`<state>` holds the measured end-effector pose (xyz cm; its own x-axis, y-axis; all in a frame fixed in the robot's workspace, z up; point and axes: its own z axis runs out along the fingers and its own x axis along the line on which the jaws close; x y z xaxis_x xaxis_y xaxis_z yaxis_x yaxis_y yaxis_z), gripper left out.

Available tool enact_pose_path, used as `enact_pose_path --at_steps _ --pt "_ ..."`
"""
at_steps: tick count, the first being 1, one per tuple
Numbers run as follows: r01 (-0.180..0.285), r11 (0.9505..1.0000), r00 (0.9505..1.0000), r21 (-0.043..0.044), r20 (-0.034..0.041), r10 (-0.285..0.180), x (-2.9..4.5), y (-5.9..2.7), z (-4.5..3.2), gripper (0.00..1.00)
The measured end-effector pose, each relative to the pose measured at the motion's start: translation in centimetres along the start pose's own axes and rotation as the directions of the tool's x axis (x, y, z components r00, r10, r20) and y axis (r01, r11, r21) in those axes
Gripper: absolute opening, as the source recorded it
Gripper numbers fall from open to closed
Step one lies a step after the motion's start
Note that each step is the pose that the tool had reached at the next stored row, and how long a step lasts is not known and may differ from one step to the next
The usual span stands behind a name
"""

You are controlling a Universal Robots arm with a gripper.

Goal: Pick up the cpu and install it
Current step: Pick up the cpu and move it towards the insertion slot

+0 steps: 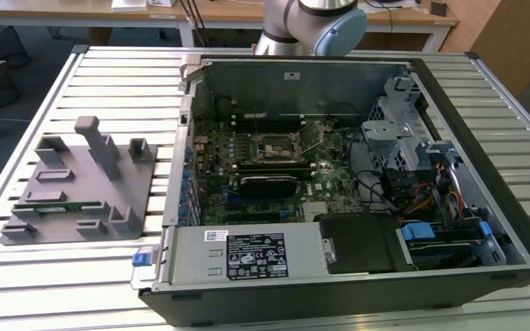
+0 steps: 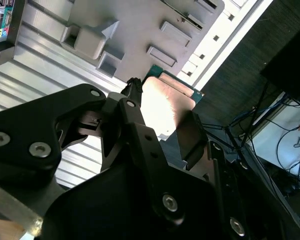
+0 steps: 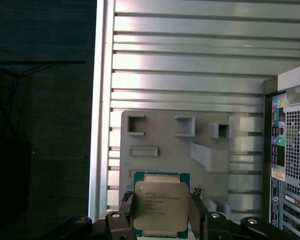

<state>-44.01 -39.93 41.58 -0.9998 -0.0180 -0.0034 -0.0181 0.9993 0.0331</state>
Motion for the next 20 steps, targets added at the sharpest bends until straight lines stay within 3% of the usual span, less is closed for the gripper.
enact_pose_path --at_steps 20 --pt "0.0 1.0 1.0 0.0 -0.0003 0.0 -1.87 -0.03 0.01 0.53"
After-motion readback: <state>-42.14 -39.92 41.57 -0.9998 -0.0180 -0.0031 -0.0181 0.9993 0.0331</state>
